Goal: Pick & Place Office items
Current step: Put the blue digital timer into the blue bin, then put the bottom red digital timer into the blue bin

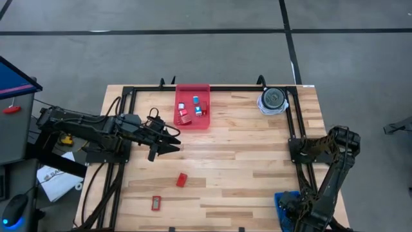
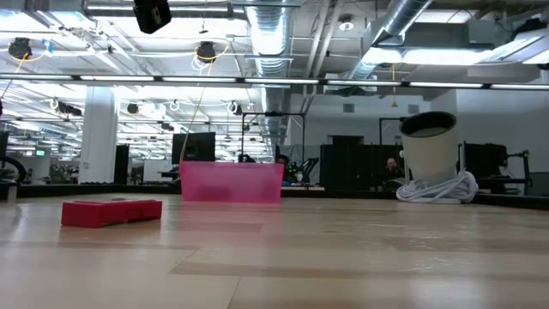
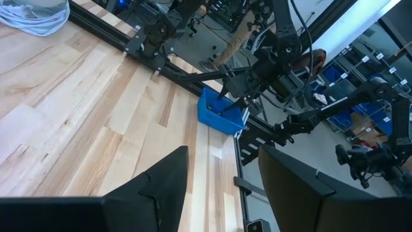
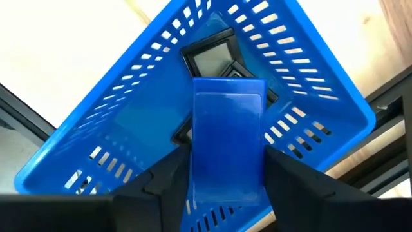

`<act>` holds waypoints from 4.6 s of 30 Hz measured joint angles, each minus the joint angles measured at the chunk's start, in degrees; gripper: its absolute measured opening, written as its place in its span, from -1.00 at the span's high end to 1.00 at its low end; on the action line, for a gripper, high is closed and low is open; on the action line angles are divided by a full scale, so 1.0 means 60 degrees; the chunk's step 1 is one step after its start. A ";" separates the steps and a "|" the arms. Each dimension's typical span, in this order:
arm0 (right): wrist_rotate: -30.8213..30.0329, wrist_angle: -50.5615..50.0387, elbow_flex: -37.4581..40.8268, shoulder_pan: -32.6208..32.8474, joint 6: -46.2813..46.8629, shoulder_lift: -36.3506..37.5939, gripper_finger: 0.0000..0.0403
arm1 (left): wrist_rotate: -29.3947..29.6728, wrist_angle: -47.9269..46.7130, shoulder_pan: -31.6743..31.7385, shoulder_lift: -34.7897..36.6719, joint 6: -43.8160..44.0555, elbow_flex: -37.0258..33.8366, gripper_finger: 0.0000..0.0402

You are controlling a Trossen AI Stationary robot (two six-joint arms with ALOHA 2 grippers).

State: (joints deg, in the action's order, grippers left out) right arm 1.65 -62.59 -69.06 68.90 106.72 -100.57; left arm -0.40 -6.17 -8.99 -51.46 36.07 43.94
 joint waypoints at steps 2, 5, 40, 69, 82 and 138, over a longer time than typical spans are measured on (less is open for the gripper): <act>-0.0004 -0.0061 0.0000 0.0022 0.0000 0.0000 0.06 | 0.0015 0.0004 0.0001 0.0000 0.0000 0.0000 0.08; -0.0007 -0.0108 0.0000 0.0081 0.0006 0.0000 -0.01 | 0.0036 0.0007 0.0004 0.0000 0.0000 0.0000 0.08; -0.4911 -0.1478 -0.1827 -0.1719 -0.1115 0.0721 -0.06 | -0.0930 -0.4550 -0.4751 -0.3107 -0.0301 -0.0007 0.08; -0.5071 -0.1252 -0.1891 -0.1810 -0.0455 0.0721 -0.06 | -0.0253 -0.2774 -0.6338 -0.5757 -0.8520 -0.0098 -0.35; -0.5071 -0.1424 -0.1891 -0.1813 -0.0277 0.0721 -0.06 | -0.0005 -0.1990 -0.6364 -0.5863 -0.8927 -0.0813 -0.35; -0.8853 0.4135 -0.1883 -0.3930 -0.7453 0.0710 -0.06 | 0.0000 0.0759 -0.2168 -0.5682 -0.7297 0.2828 0.73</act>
State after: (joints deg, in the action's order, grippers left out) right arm -51.47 -37.79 -80.36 45.32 62.00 -96.31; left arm -0.40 -1.62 -22.00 -85.56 -7.71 60.91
